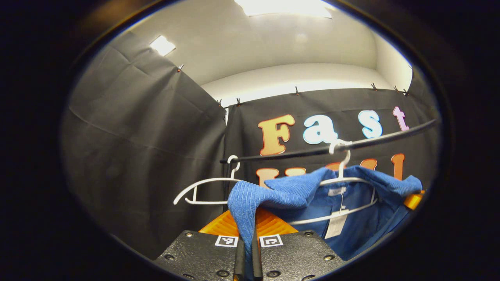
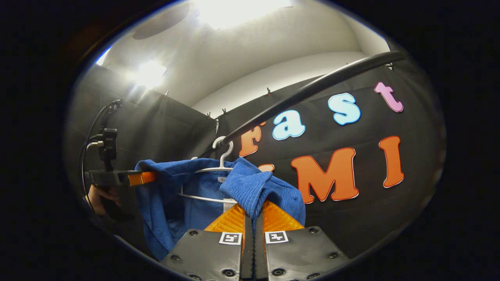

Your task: Grasp the clothes on the hanger with both hands and then place them into the laundry hamper below.

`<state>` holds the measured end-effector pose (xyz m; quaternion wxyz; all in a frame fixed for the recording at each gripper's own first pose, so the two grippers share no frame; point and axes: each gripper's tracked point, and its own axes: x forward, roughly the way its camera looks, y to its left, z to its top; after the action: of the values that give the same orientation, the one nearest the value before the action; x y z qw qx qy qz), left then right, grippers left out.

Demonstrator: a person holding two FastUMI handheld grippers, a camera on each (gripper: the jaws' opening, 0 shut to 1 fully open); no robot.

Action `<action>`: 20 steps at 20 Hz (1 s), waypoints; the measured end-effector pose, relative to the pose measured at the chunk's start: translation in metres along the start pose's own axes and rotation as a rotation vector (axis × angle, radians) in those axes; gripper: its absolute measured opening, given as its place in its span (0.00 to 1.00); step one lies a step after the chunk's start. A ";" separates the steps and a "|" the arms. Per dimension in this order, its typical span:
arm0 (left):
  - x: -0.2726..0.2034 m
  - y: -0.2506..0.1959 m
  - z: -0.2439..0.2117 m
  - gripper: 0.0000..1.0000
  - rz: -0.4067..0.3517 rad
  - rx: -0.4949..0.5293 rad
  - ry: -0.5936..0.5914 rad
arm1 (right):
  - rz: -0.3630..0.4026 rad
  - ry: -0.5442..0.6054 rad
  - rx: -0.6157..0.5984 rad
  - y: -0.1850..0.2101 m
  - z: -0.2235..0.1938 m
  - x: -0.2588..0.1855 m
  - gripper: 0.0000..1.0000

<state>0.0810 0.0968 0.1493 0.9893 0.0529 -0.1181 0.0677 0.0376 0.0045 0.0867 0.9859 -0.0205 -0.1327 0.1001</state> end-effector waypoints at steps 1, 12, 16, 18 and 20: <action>0.009 0.004 0.012 0.07 -0.005 0.002 -0.014 | -0.008 -0.010 -0.009 0.003 0.000 0.011 0.08; 0.107 0.050 -0.015 0.05 -0.031 0.165 0.009 | -0.056 -0.032 0.010 0.005 0.014 0.005 0.08; 0.118 0.061 -0.078 0.07 -0.038 0.071 0.117 | -0.084 -0.021 -0.015 -0.009 0.017 -0.006 0.09; 0.111 0.062 -0.096 0.07 -0.046 0.048 0.135 | -0.095 -0.015 -0.037 -0.013 0.017 -0.007 0.08; 0.099 0.066 -0.110 0.07 -0.047 0.068 0.137 | -0.103 -0.013 -0.050 -0.012 0.018 -0.010 0.08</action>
<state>0.1918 0.1867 0.0723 0.9940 0.0843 -0.0467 0.0518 0.0258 -0.0093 0.1021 0.9880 -0.0378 -0.1424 0.0462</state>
